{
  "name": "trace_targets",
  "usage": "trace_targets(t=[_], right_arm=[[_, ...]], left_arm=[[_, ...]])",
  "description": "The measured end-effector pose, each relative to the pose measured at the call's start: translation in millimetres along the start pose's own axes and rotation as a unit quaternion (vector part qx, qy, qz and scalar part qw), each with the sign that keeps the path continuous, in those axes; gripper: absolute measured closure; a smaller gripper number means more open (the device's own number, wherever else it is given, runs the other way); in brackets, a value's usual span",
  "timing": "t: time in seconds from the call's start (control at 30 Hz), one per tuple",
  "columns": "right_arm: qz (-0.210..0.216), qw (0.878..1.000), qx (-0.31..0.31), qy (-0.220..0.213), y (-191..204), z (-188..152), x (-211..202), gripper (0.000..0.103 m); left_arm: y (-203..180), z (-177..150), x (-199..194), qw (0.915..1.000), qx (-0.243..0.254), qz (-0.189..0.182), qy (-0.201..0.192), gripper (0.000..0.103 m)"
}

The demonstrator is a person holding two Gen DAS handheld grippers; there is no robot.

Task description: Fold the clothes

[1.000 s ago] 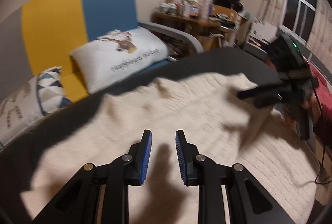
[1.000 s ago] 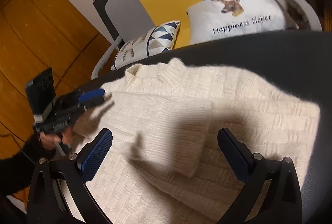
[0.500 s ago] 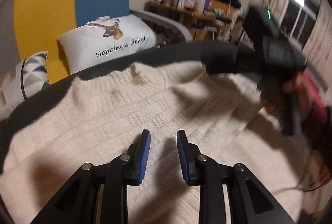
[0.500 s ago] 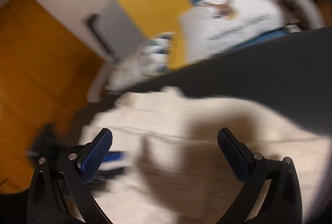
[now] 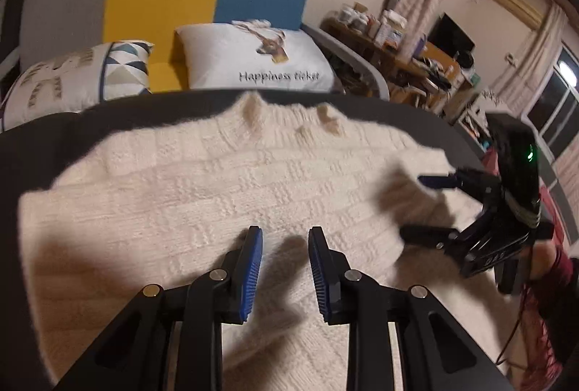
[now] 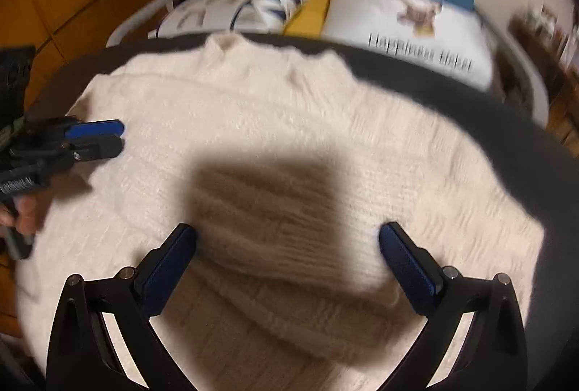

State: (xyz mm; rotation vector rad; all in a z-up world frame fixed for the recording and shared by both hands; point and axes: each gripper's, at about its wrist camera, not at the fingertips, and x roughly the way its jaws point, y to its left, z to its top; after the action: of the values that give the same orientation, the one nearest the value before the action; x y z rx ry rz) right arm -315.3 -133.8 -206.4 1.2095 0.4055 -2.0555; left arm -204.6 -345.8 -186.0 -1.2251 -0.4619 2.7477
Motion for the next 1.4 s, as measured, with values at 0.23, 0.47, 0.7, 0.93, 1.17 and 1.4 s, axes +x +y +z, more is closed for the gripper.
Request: trace_targets(t=[0.23, 0.47, 0.7, 0.93, 1.17, 1.4], right_arm=[[-0.015, 0.999, -0.010, -0.050, 27.7, 24.3, -30.5, 0.000], [-0.060, 0.998, 0.036, -0.004, 5.2, 37.4, 26.6, 0.000], [-0.039, 0.998, 0.041, -0.041, 13.2, 42.3, 7.9, 0.000], [-0.049, 0.998, 0.025, -0.037, 27.8, 40.6, 21.8, 0.000], [-0.050, 0.995, 0.036, -0.080, 43.4, 13.1, -28.3, 0.000], [-0.072, 0.996, 0.036, -0.026, 40.2, -5.3, 1.3, 0.000]], left_arm=[[25.9, -7.4, -34.6, 0.9941, -0.008, 0.098, -0.045, 0.076], [65.4, -8.5, -30.9, 0.9915, -0.040, 0.123, -0.016, 0.076], [56.8, 18.4, -23.9, 0.9854, 0.020, 0.167, -0.028, 0.070], [60.4, 13.9, -22.1, 0.9826, -0.020, 0.183, -0.024, 0.068], [24.4, -12.7, -53.4, 0.9789, -0.003, 0.201, -0.036, 0.067], [24.9, -36.9, -39.0, 0.9746, -0.018, 0.223, -0.012, 0.066]])
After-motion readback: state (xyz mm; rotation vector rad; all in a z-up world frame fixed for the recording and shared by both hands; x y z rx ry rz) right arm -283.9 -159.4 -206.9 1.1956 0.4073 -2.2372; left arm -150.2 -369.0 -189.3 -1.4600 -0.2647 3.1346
